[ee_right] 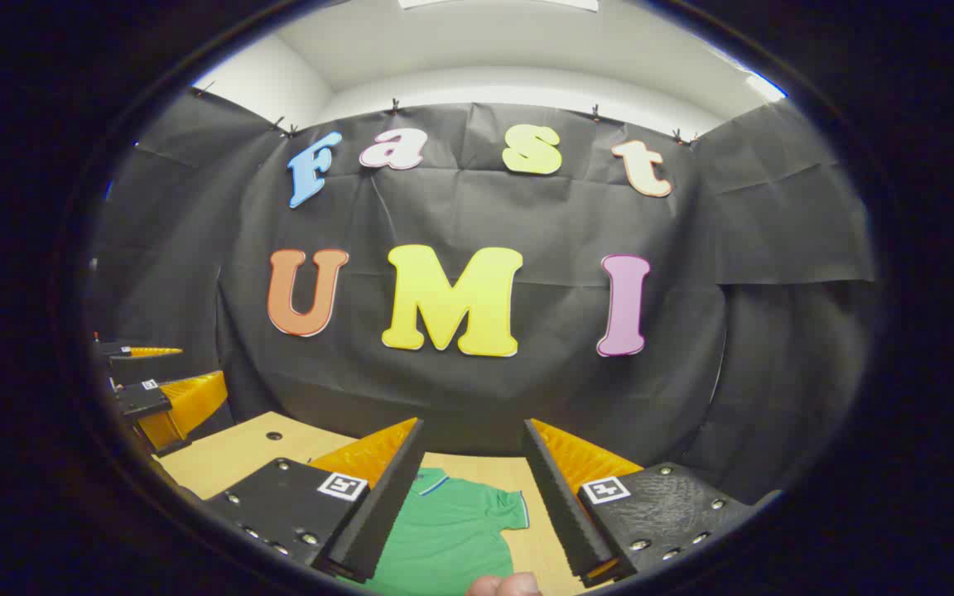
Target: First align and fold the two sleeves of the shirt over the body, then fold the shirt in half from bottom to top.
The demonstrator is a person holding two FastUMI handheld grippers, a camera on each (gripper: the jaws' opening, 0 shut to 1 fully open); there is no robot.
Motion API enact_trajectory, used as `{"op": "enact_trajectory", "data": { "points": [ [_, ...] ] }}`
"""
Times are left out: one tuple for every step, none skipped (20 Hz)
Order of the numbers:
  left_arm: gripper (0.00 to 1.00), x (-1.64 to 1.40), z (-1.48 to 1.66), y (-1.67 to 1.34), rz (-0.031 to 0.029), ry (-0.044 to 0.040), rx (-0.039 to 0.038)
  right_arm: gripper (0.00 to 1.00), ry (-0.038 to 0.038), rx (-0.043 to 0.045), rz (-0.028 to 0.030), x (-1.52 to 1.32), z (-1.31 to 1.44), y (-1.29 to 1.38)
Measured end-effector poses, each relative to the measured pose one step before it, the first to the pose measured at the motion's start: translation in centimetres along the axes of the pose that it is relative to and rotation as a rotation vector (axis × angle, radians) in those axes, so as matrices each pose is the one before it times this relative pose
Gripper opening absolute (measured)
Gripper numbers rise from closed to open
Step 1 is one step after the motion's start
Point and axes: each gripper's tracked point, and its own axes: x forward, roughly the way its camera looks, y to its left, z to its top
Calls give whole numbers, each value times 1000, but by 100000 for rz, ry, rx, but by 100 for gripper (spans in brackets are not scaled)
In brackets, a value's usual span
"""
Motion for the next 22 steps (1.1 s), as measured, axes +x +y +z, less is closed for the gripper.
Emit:
{"op": "enact_trajectory", "data": {
  "points": [
    [99, 667, -139, 140, 411, 762, 273, 79, 460, 149, 41, 473, -111, 419],
    [99, 567, -89, -97, 9, 475, -61, 82, 105, 59, -279, 502, 74, 176],
    [99, 418, -34, -153, -374, 146, -29, 79, -189, -70, -595, 504, -117, 62],
    [99, 492, 157, -54, -205, -100, 474, 79, 480, 87, -1174, 497, -55, -189],
    [99, 519, -134, -69, -257, 860, 546, 82, 803, 681, -450, 209, -306, -64],
    [99, 314, 80, -165, -475, 303, -97, 82, 1, 668, -146, 242, 48, -25],
    [100, 276, 92, -194, -329, -631, -492, 79, 124, -271, -186, 375, -69, -208],
    [99, 324, 0, -42, 13, -67, -216, 79, 570, -856, -259, 244, -180, -211],
    [99, 286, -230, -136, -25, 501, -257, 82, 773, -121, -135, 154, -314, -217],
    [99, 245, -87, 24, 22, 462, -490, 82, 741, 102, -469, 131, -148, -291],
    [99, 184, 45, -30, 60, 331, -552, 82, 578, -37, -289, 43, -85, -222],
    [99, 115, 112, -62, -64, 31, -829, 82, 77, -257, -216, 7, 145, -337],
    [99, 202, 139, 56, 112, -28, -758, 79, -479, -422, -610, 141, 183, -316],
    [99, 160, 232, -31, 203, 24, -529, 79, -422, -11, -477, 154, 298, -238],
    [99, 79, 277, -45, 153, -317, -333, 79, -179, 135, -46, 120, 85, -136],
    [99, 95, 174, -151, 19, -401, 298, 79, -146, 85, 132, 148, 194, -78],
    [99, 132, 198, -114, -94, -145, 556, 79, 20, -162, 408, 119, 30, 42],
    [99, 68, 237, -92, -113, 3, 192, 79, 99, -399, 207, 134, 185, -70],
    [99, -63, 144, -60, -62, 221, -698, 79, 58, -402, 484, 124, 82, -48],
    [99, 176, 271, -74, -288, 53, -951, 79, 82, -464, 397, 118, 248, -114],
    [99, 143, 286, -174, -182, 176, -760, 79, 204, -353, 395, 334, 25, -220],
    [99, 205, 323, -28, 165, -420, 323, 79, 424, -525, 743, 420, 43, -228]
  ]
}}
